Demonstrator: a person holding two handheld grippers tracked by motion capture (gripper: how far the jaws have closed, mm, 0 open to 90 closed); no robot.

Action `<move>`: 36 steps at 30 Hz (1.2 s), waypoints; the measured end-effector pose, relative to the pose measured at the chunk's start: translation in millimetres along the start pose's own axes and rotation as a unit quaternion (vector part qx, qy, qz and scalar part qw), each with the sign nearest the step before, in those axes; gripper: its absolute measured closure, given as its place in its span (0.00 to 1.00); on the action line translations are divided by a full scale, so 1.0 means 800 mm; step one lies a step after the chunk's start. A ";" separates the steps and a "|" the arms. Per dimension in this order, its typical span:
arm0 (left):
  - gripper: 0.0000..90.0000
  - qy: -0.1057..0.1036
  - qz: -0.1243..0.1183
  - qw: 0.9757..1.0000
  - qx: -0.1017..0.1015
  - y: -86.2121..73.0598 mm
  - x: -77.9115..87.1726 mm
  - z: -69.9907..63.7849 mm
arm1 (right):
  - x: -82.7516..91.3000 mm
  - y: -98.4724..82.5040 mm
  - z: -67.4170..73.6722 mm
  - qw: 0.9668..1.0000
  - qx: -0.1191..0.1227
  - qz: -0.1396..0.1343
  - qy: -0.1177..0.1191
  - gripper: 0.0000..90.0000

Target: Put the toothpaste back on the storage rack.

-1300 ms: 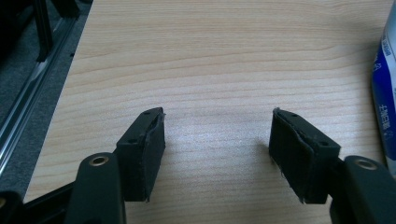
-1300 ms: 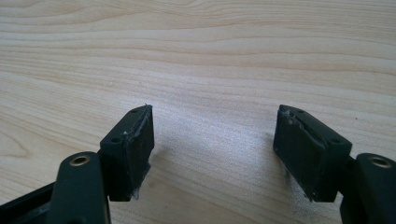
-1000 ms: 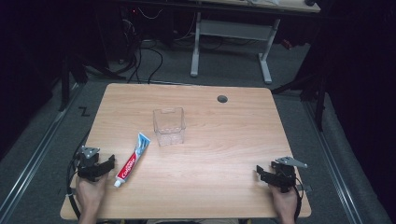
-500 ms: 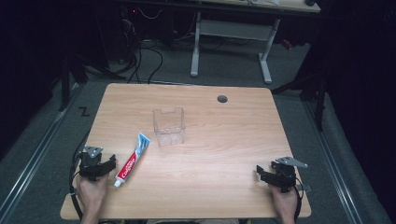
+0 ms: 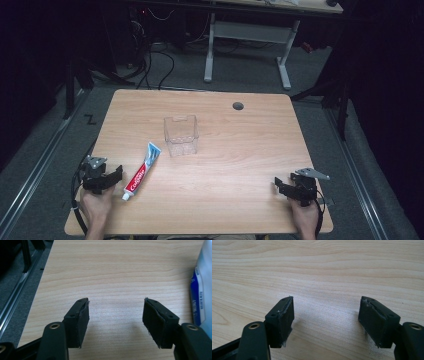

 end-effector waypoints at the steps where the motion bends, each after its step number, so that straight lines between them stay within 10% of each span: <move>1: 0.43 0.000 -0.002 1.000 0.002 0.001 0.001 0.000 | 0.000 0.000 0.000 1.000 -0.001 0.000 -0.001 0.32; 36: 0.39 -0.084 -0.014 0.996 0.004 0.033 0.047 -0.025 | 0.000 0.000 0.001 1.000 0.000 0.001 -0.002 0.32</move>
Point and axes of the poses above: each handheld gripper's, and its own axes: x roughly backward along the jaws, y roughly out of its top, z roughly to its left, the point moved 9 cm from there along -x, roughly forward along the jaws, and after that the axes turned 12 degrees about -z, right-handed, at the moved point
